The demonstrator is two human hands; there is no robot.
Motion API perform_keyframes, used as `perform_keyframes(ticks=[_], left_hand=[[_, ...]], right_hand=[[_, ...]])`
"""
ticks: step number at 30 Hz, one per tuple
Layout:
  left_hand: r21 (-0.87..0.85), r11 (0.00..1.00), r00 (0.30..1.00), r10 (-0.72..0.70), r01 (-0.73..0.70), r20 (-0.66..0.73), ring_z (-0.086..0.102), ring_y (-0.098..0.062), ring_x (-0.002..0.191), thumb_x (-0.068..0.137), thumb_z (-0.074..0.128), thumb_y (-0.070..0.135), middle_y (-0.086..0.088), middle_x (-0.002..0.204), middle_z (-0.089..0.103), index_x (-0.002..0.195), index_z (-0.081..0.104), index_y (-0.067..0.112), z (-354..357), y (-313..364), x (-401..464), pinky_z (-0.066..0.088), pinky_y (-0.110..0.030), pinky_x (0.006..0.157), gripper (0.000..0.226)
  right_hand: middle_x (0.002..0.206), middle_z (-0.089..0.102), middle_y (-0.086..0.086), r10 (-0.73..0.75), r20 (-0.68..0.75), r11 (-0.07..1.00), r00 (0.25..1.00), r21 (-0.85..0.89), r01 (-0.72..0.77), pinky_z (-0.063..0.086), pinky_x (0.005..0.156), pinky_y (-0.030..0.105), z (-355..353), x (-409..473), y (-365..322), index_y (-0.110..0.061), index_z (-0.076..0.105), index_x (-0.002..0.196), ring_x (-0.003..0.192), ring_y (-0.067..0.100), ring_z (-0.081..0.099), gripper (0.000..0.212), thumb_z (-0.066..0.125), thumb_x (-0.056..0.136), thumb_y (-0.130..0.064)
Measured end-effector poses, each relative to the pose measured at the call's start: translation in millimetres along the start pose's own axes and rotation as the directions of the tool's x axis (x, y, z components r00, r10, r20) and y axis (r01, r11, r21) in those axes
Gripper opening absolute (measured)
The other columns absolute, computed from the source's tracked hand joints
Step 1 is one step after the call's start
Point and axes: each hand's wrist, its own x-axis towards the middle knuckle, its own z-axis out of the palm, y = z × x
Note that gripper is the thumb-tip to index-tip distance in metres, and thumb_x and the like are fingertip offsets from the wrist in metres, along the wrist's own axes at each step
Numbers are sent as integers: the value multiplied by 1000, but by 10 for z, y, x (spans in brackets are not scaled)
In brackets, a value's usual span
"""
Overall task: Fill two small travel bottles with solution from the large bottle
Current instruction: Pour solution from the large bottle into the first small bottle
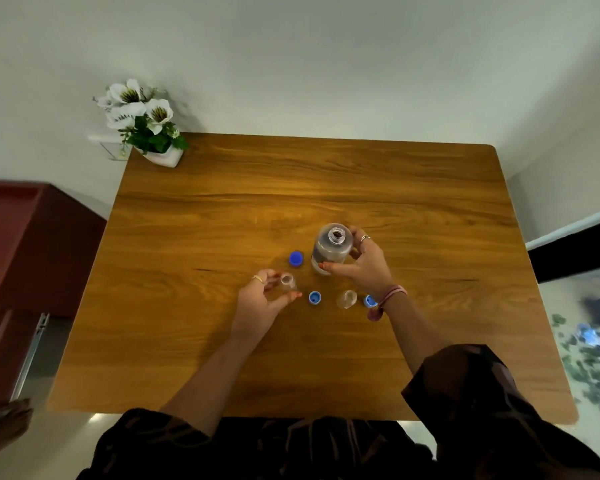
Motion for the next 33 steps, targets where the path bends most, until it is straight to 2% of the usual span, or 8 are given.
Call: perform_keyframes(ticks=[3,5,8,11,16,21,26,33], left_hand=[[-96,995,1000,24,-23,12,62,-3,101,68,84,28,15,106,65,105,59,29,-133,185,34,45,-12,82,45],[-129,990,998,66,-65,9,61,4,99,68,84,30,20,100,65,102,59,35,-220,348,47,45,-11,79,41],[-185,976,993,116,-118,-22,62,7,95,68,84,30,22,96,66,107,63,30,-331,589,61,48,-11,77,45],[-245,953,984,173,-177,-40,65,8,90,67,85,31,22,90,71,101,67,32,-413,827,57,50,-10,74,38],[-324,908,962,271,-264,-24,70,-10,96,69,82,29,7,98,75,106,72,21,-523,1241,31,57,-35,83,39],[-426,847,942,333,-319,-46,71,-1,85,70,84,19,16,89,75,94,71,30,-681,1725,-38,53,-12,61,29],[-532,769,927,362,-355,-94,72,-9,89,61,85,23,6,92,77,100,73,20,-847,2137,-94,55,-18,67,41],[-553,716,897,413,-426,-156,72,-3,87,66,86,20,11,90,77,102,74,18,-1043,2558,-109,52,-12,66,38]], right_hand=[[120,62,-6,3,-56,1000,998,16,-2,47,99,27,8,-75,-34,-18,52,126,114,7,58,74,87,61,-24],[123,62,-5,7,-75,999,997,33,-4,46,102,31,-23,-127,-84,-17,51,128,116,7,56,76,87,61,-25],[121,63,-4,-21,-107,998,994,51,26,49,100,37,-97,-215,-237,-16,53,126,114,9,58,72,87,62,-25],[117,64,-6,-73,-154,996,985,36,79,51,94,30,-185,-291,-464,-19,56,124,111,8,59,68,86,63,-25],[115,65,-7,-152,-209,987,966,14,158,52,93,29,-375,-376,-888,-18,57,123,108,5,59,66,85,64,-26],[113,67,-7,-270,-221,963,937,-74,260,54,91,39,-581,-446,-1388,-21,59,121,106,7,60,63,84,64,-33],[113,67,-9,-406,-242,912,881,-165,375,54,90,36,-801,-498,-1867,-23,58,124,106,6,61,68,85,62,-32],[113,67,-1,-537,-172,821,826,-331,465,55,87,40,-1069,-531,-2427,-21,56,128,104,16,62,70,84,64,-31]])
